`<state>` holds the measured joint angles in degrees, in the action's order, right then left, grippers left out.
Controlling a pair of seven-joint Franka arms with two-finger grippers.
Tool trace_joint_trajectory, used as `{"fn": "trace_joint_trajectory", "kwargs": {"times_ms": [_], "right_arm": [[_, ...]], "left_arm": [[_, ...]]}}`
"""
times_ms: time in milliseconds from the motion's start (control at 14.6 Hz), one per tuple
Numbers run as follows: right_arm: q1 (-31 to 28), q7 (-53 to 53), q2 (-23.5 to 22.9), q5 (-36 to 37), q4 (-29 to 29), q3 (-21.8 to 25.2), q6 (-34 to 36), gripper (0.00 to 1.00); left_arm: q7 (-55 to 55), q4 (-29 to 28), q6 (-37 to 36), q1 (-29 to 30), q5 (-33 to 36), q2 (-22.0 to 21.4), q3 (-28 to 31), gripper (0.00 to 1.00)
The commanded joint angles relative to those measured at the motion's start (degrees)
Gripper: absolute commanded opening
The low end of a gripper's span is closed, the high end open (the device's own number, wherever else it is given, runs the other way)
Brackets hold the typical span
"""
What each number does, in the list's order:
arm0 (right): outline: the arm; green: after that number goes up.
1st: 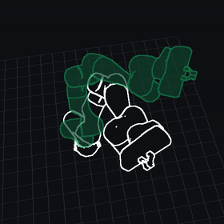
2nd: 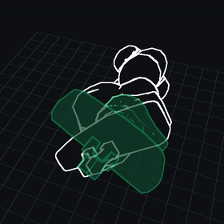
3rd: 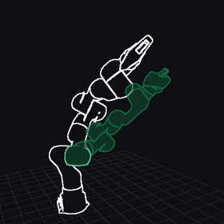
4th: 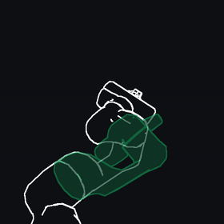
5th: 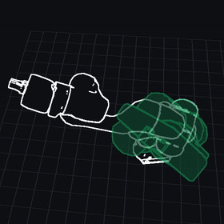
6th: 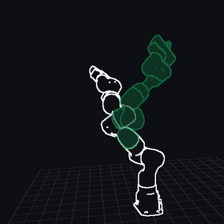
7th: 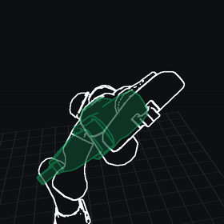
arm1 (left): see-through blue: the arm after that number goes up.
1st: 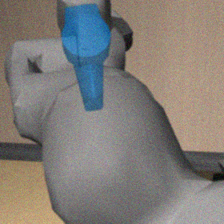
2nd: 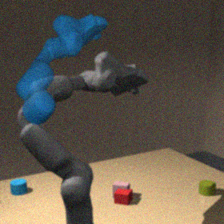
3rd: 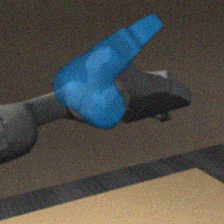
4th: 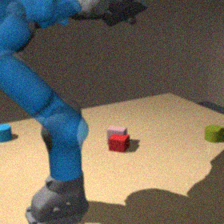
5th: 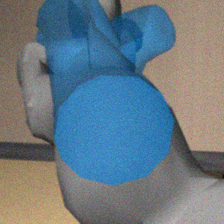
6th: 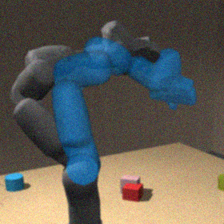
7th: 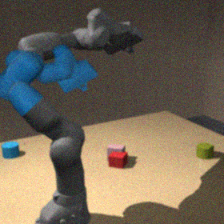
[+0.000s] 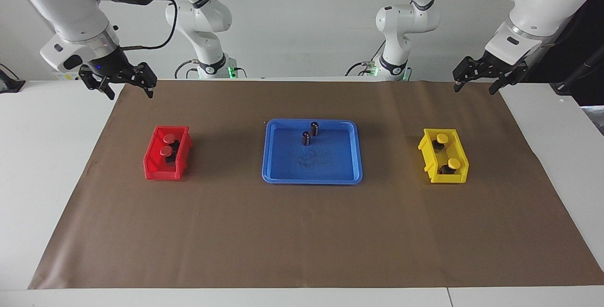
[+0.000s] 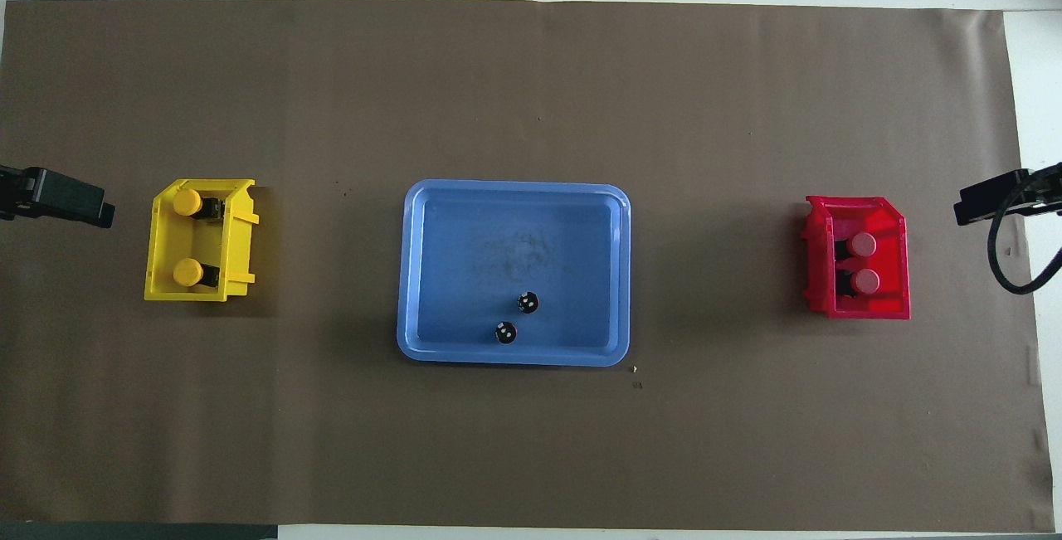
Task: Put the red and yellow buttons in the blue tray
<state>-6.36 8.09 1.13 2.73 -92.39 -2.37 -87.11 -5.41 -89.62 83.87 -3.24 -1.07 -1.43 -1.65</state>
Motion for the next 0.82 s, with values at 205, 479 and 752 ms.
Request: {"fn": "trace_joint_trajectory", "kwargs": {"times_ms": [205,479,752], "right_arm": [[-0.1,-1.1,-0.2,0.6,0.8,-0.4,0.9,1.00],[-0.1,-1.1,-0.1,0.5,0.4,-0.4,1.0,1.00],[-0.1,-1.1,0.1,0.3,-0.8,-0.4,-0.7,0.82]], "left_arm": [[0.0,-2.2,1.2,0.3,1.2,-1.8,-0.2,1.00],[0.0,-2.2,1.2,0.4,1.2,-1.8,-0.2,1.00],[0.0,-2.2,1.2,0.3,1.2,-1.8,-0.2,1.00]]}}
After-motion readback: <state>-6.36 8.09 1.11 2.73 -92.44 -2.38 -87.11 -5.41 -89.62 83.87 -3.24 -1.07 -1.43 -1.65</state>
